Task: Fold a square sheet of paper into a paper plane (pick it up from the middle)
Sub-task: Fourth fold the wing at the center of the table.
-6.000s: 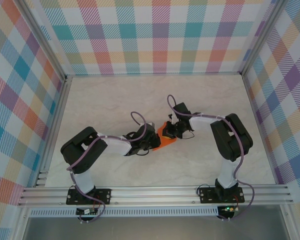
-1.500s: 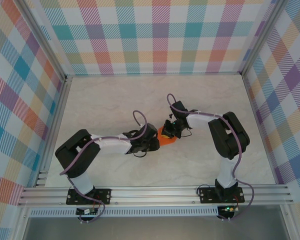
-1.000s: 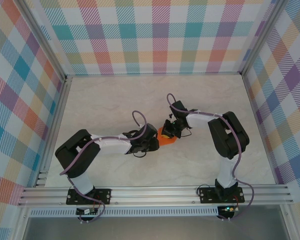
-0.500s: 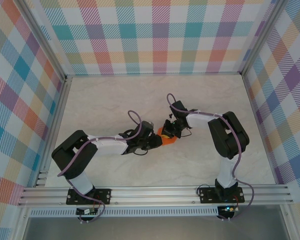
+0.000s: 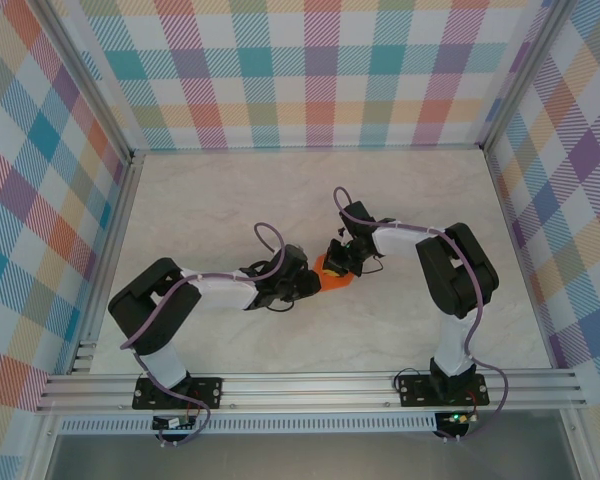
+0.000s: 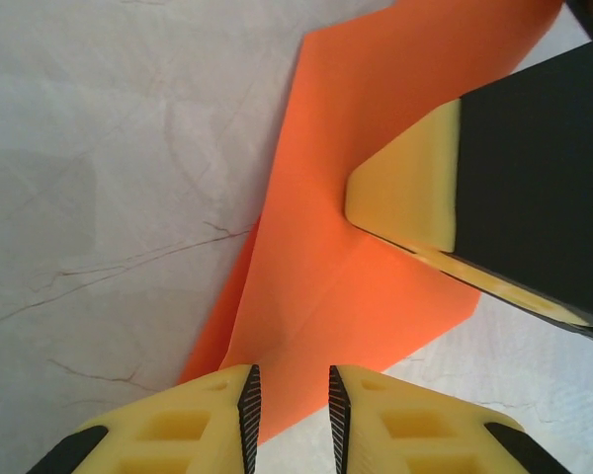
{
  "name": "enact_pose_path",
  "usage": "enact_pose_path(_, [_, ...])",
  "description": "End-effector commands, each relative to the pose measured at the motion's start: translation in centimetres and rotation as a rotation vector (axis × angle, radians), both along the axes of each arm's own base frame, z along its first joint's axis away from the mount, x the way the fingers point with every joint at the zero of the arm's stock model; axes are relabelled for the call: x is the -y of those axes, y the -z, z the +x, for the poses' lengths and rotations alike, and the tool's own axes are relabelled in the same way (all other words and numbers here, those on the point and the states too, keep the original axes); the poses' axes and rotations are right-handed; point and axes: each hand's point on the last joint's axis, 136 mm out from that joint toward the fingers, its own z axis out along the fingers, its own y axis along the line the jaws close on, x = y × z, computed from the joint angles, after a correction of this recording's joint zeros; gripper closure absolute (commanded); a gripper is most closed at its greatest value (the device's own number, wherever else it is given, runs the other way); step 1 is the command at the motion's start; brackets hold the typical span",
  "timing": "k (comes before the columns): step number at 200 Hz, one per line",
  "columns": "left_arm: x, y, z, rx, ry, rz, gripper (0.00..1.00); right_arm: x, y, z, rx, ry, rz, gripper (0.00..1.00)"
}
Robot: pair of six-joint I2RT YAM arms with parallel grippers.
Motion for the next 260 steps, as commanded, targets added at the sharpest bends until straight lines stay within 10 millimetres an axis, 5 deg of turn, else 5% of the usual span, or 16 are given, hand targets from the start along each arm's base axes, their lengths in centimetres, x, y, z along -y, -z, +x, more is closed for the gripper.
enact_pose_path(1, [-2.2, 2.0, -0.3, -0.030, -0.047, 0.089, 0.73, 6.1, 6.9, -2.8, -0.121, 0.063, -0.319, 0.98])
enact_pose_path(71, [-3.8, 2.8, -0.4, -0.035, -0.081, 0.163, 0.73, 6.2, 6.9, -2.8, -0.126, 0.070, -0.326, 0.98])
enact_pose_path(139, [-0.4, -1.7, 0.2, 0.041, -0.011, -0.041, 0.72, 5.9, 6.3, -2.5, -0.107, 0.080, -0.305, 0.98])
enact_pose_path(224, [-2.2, 2.2, 0.4, 0.009, -0.068, 0.082, 0.81, 5.7, 5.6, -2.1, -0.081, 0.073, -0.290, 0.98])
enact_pose_path(260, [-3.1, 3.5, -0.6, -0.034, -0.069, 0.114, 0.92, 4.4, 3.0, -0.6, 0.013, 0.056, -0.212, 0.96])
